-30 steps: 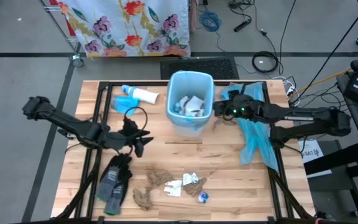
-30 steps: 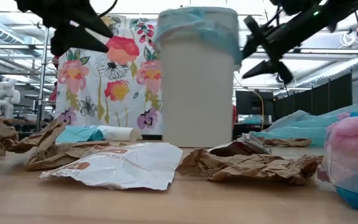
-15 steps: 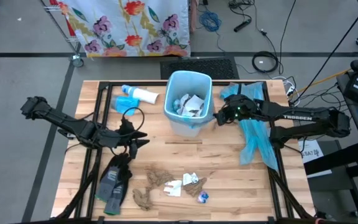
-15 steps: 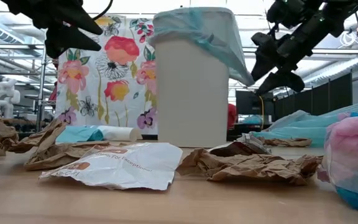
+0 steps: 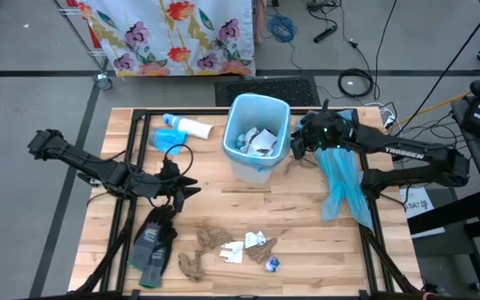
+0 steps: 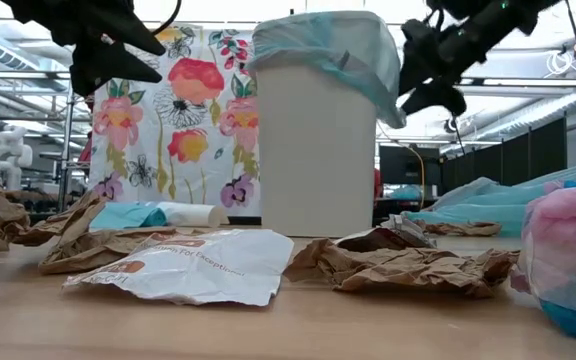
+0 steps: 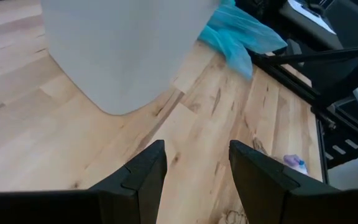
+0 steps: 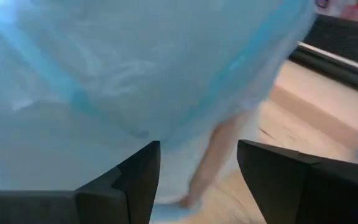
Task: Place trash/remove bag and relplace
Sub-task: Adjust the trash bin, then put the brown paper into the trash bin
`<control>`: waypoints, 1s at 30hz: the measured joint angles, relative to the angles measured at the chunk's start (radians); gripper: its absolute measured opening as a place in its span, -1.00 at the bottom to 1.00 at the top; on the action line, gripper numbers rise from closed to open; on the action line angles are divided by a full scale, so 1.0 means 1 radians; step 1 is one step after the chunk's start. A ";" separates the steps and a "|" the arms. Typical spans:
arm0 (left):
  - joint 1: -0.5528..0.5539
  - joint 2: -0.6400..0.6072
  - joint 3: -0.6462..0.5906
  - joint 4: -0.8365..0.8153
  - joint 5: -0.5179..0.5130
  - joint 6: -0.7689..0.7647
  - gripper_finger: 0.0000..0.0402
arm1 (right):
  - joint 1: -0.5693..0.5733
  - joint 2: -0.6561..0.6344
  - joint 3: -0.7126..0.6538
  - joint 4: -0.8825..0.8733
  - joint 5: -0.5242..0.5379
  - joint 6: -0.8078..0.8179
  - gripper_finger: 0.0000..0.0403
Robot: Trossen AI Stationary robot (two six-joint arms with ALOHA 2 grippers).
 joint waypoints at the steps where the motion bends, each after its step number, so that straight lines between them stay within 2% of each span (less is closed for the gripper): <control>1: 0.000 0.000 0.000 0.000 0.000 -0.002 -0.11 | -0.005 0.001 0.030 -0.078 0.000 -0.025 0.02; 5: 0.000 0.004 0.000 0.000 0.000 -0.024 -0.11 | -0.012 0.005 0.098 -0.337 0.016 -0.111 0.02; 11: 0.000 0.009 0.000 -0.002 0.000 -0.024 -0.11 | -0.004 0.047 0.070 -0.490 0.019 -0.216 0.02; 17: 0.000 0.009 0.000 -0.006 0.000 -0.024 -0.11 | -0.008 0.188 0.042 -0.456 0.021 -0.271 0.02; 22: 0.000 0.009 0.000 -0.007 0.000 -0.024 -0.11 | -0.033 0.320 0.040 -0.385 0.025 -0.240 0.02; 26: -0.001 0.009 0.000 -0.006 0.008 -0.024 -0.11 | -0.060 0.365 -0.003 -0.320 0.024 -0.211 0.02; 30: -0.001 0.009 0.000 -0.005 0.058 -0.024 -0.11 | -0.089 0.399 -0.030 -0.307 0.023 -0.194 0.02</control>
